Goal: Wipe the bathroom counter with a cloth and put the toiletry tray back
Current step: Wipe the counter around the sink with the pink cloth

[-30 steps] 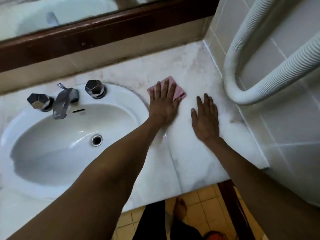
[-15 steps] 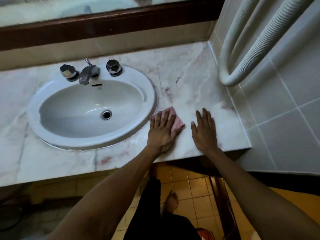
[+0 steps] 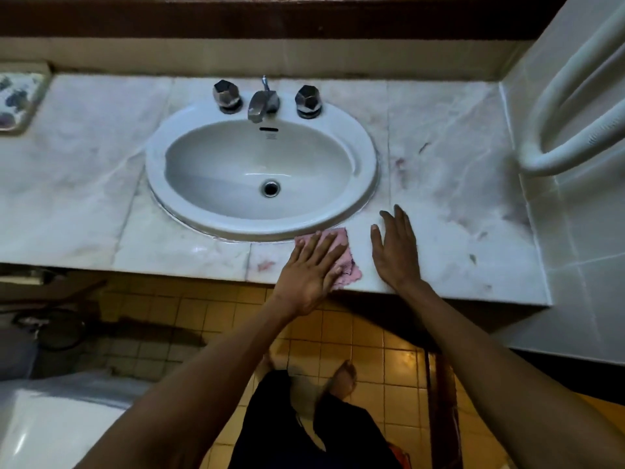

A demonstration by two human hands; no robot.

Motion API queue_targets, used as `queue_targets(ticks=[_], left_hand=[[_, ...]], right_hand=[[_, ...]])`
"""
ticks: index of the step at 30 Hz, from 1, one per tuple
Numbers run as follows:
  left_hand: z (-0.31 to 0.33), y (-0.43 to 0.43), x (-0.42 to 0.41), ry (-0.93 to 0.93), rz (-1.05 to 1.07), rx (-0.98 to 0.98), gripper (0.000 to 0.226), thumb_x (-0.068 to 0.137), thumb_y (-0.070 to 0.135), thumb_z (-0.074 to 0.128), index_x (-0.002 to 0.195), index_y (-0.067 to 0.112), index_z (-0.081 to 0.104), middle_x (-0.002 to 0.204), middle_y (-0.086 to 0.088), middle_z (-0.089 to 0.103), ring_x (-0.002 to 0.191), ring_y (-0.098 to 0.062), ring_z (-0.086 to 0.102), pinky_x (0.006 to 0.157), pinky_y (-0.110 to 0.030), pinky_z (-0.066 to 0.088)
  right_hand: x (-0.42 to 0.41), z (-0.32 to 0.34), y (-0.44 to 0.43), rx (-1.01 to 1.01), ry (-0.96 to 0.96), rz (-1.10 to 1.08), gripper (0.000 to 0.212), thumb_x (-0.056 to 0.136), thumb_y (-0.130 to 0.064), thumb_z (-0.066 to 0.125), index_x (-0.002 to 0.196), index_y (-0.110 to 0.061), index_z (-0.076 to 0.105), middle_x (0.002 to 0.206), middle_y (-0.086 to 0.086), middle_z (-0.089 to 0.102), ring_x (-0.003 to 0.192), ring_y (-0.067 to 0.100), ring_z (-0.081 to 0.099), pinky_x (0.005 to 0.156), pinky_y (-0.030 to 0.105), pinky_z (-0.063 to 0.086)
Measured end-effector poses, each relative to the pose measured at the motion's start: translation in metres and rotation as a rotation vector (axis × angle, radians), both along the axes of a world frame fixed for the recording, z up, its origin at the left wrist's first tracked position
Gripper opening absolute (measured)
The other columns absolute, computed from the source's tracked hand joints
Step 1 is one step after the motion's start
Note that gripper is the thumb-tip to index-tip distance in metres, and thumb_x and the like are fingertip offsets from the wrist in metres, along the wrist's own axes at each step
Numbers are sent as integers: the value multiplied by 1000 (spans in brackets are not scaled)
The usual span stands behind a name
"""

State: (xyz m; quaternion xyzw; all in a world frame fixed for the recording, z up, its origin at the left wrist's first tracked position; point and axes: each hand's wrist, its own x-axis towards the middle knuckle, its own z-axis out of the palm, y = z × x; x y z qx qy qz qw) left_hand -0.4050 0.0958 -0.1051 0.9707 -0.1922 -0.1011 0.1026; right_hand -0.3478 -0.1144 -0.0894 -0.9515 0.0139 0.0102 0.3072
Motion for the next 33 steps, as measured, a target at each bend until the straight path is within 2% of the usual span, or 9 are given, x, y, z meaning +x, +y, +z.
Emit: queue_targets(ticks=[6, 9, 13, 19, 21, 24, 28, 31, 33], left_hand=[[4, 77, -23, -9, 30, 19, 58, 108, 47, 19, 161, 29, 3, 170, 2, -1, 156, -18, -7, 125, -47, 11], [4, 132, -36, -10, 55, 17, 59, 109, 45, 18, 161, 28, -1, 170, 3, -4, 156, -18, -10, 125, -47, 10], [3, 214, -44, -27, 149, 6, 59, 108, 42, 24, 161, 25, 4, 170, 2, -1, 156, -18, -7, 125, -49, 13], [4, 348, -29, 2, 371, 0, 65, 104, 51, 7, 161, 23, 1, 170, -1, -6, 156, -24, -7, 125, -54, 10], [5, 354, -13, 24, 528, -55, 63, 106, 49, 12, 161, 23, -1, 169, -2, -7, 156, -27, -7, 125, -55, 4], [8, 304, -4, 28, 735, -181, 62, 108, 43, 20, 161, 20, -2, 169, -4, -6, 156, -29, -7, 124, -53, -2], [4, 239, -32, 41, 521, -222, 61, 107, 41, 20, 161, 19, 4, 169, -3, -4, 156, -24, -10, 125, -52, 4], [-3, 279, -35, 22, 253, -231, 60, 107, 42, 20, 161, 25, 3, 169, 3, -4, 156, -19, -8, 125, -50, 9], [-11, 327, -26, -14, 166, -181, 60, 106, 44, 17, 161, 27, 1, 169, 3, -5, 156, -21, -6, 125, -52, 11]], right_hand=[[14, 24, 93, 119, -206, 187, 29, 101, -20, 47, 126, -9, 57, 140, 9, 54, 133, 22, 45, 112, 34, 37], [17, 31, 139, 140, -155, 277, 26, 101, -22, 46, 123, -13, 57, 129, 4, 59, 122, 19, 50, 106, 37, 41], [13, 27, 198, 101, -42, 343, 29, 103, -24, 45, 126, -13, 58, 129, 6, 62, 121, 23, 53, 104, 34, 38], [7, 22, 283, -30, 42, 387, 38, 102, -35, 39, 126, -13, 59, 119, 6, 67, 108, 29, 60, 96, 42, 42], [9, 24, 305, -18, 68, 324, 39, 102, -39, 35, 120, -15, 60, 111, 4, 69, 102, 30, 61, 93, 41, 42], [16, 29, 331, 62, 137, 240, 36, 104, -38, 34, 107, -15, 62, 97, 3, 70, 92, 30, 63, 80, 37, 43], [24, 36, 354, 74, 202, 219, 32, 105, -40, 35, 91, -20, 56, 89, 5, 67, 90, 32, 62, 72, 34, 40], [26, 37, 362, 70, 207, 214, 35, 105, -41, 35, 92, -17, 57, 89, 7, 67, 89, 33, 61, 71, 34, 38], [26, 39, 366, 65, 218, 210, 36, 104, -42, 35, 93, -16, 57, 84, 2, 63, 86, 32, 60, 69, 33, 36]])
